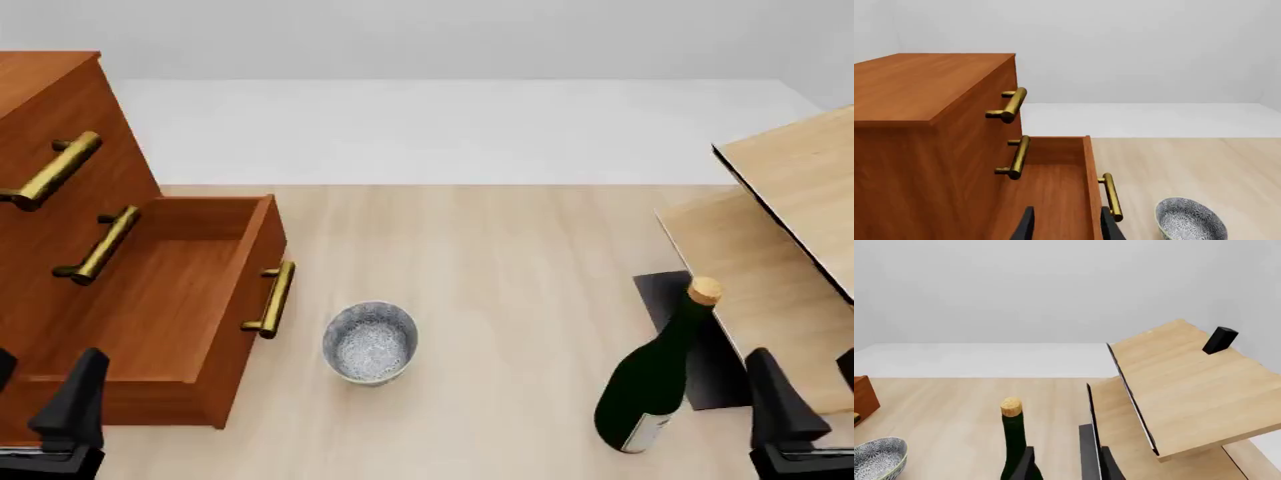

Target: Close the bottom drawer of the cabinet and open the top drawer.

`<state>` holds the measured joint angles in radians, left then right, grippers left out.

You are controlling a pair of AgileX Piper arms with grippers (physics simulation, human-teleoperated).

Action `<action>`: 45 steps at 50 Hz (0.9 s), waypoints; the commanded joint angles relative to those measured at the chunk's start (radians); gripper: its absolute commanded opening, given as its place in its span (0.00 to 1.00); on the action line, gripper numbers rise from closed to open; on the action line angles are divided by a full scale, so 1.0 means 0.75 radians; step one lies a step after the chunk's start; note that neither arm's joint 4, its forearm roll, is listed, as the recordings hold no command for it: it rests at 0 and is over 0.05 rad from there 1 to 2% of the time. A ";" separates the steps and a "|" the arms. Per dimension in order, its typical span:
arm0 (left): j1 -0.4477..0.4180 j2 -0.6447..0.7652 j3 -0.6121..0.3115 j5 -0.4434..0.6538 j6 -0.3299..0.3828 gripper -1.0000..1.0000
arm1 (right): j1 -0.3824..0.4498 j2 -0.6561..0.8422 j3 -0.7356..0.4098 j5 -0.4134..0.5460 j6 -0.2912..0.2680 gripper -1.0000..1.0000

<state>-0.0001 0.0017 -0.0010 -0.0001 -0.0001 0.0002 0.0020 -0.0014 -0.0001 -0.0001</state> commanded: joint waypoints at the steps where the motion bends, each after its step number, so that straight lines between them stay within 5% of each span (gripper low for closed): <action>1: -0.002 0.007 -0.004 0.001 0.001 1.00 | 0.000 0.003 -0.004 0.001 -0.002 1.00; 18: -0.005 0.066 -0.015 -0.037 0.008 1.00 | -0.009 0.003 -0.003 -0.009 0.003 1.00; 26: -0.031 0.254 -0.141 -0.096 -0.030 1.00 | -0.015 0.002 -0.002 -0.012 0.002 1.00; 27: -0.035 0.279 -0.170 -0.089 -0.084 1.00 | -0.015 0.003 -0.002 -0.012 0.002 1.00; 35: -0.058 0.441 -0.322 -0.040 -0.048 1.00 | -0.008 0.002 -0.001 -0.012 0.003 1.00; 45: -0.144 0.666 -0.508 0.072 -0.120 1.00 | -0.008 0.004 -0.001 -0.012 0.006 1.00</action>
<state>-0.0619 0.3573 -0.2567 -0.0064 -0.0598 -0.0059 0.0045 -0.0024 -0.0087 0.0029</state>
